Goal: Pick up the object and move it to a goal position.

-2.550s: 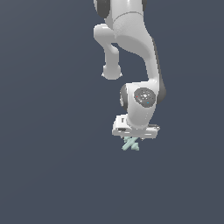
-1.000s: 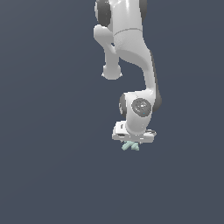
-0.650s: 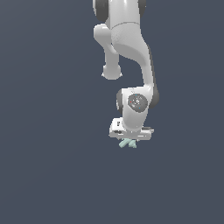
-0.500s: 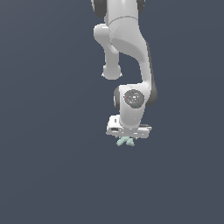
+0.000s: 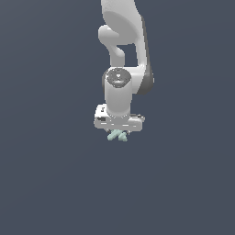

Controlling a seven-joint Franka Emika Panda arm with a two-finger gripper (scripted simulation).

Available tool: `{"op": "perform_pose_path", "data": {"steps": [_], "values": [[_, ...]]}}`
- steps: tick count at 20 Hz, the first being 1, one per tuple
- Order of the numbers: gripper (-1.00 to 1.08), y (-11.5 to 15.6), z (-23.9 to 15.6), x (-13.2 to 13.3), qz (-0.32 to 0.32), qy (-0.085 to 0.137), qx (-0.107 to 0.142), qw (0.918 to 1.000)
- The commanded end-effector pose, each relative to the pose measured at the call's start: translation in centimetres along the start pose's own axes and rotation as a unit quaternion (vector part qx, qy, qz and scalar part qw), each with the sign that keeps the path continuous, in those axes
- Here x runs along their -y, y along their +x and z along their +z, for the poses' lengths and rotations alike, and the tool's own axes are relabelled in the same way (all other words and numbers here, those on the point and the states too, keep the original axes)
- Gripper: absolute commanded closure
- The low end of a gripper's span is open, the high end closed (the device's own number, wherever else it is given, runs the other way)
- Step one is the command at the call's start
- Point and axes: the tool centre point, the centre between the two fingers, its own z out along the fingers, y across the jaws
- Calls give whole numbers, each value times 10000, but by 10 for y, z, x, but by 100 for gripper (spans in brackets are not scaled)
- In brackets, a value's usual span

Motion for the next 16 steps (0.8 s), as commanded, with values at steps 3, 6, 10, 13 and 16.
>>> {"op": "perform_pose_path", "data": {"steps": [3,6,10,13,16], "values": [[108,-10,-39,-37,1,2,-1,10000],[108,-16,-63,-60,2,5,0,10000],[108,-22,-90,-86,2,5,0,10000],[108,-24,-105,-101,2,5,0,10000],[108,-26,-115,-110,3,2,1,10000]]}}
